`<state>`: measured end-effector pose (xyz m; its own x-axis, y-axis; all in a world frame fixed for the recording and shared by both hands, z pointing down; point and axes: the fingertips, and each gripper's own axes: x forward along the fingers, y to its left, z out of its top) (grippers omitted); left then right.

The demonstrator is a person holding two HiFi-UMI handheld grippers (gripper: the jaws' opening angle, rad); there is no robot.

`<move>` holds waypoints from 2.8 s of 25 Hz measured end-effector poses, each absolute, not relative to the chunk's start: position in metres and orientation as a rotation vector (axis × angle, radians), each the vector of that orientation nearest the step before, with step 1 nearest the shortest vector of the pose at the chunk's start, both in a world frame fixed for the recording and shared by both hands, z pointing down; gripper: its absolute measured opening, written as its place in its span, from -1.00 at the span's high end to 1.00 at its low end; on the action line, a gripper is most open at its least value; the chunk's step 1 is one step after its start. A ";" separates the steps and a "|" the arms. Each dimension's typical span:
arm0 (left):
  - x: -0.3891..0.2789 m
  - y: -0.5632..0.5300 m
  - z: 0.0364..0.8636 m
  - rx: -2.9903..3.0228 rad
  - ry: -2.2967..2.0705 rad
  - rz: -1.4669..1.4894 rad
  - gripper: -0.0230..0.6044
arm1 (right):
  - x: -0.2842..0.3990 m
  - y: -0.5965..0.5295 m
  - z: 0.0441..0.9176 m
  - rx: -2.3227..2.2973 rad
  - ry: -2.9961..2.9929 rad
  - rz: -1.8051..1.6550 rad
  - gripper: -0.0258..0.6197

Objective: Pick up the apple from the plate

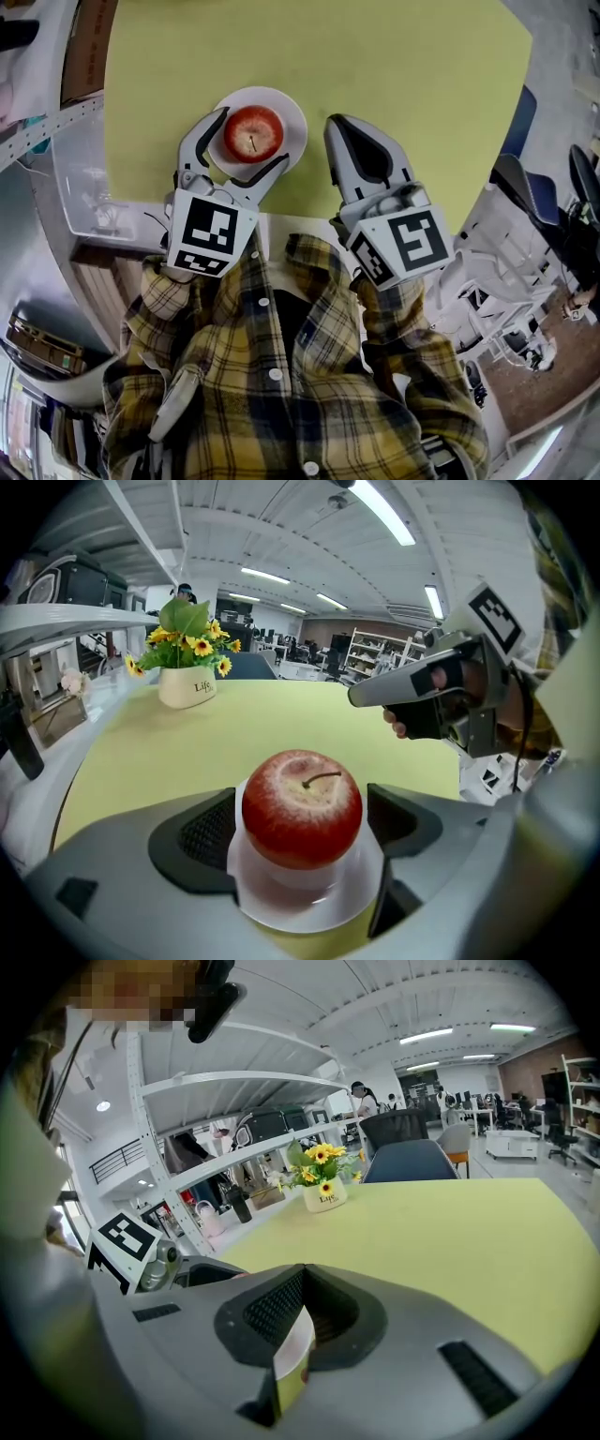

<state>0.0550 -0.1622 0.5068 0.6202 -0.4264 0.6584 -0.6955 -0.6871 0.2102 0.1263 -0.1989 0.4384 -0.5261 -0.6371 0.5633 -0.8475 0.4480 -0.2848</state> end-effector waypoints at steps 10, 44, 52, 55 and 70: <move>0.056 -0.165 0.510 2.416 -0.895 0.847 -0.42 | 0.129 -0.198 0.440 1.269 -2.314 0.791 0.93; 0.060 -0.176 0.411 2.533 -0.841 0.748 -0.36 | 0.124 -0.187 0.357 1.318 -2.388 0.624 0.93; 0.063 -0.172 0.363 2.586 -0.837 0.723 -0.36 | 0.140 -0.176 0.319 1.398 -2.418 0.560 0.93; 0.065 -0.165 0.345 2.602 -0.804 0.707 -0.36 | 0.144 -0.171 0.308 1.420 -2.421 0.544 0.93; 0.079 -0.154 0.300 2.684 -0.798 0.646 -0.36 | 0.149 -0.167 0.275 1.424 -2.475 0.428 0.93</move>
<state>0.0785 -0.1543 0.2999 0.7493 -0.4499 0.4860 -0.5689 -0.8129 0.1245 0.1490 -0.1675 0.2746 -0.4892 -0.7949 0.3590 -0.8693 0.4779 -0.1264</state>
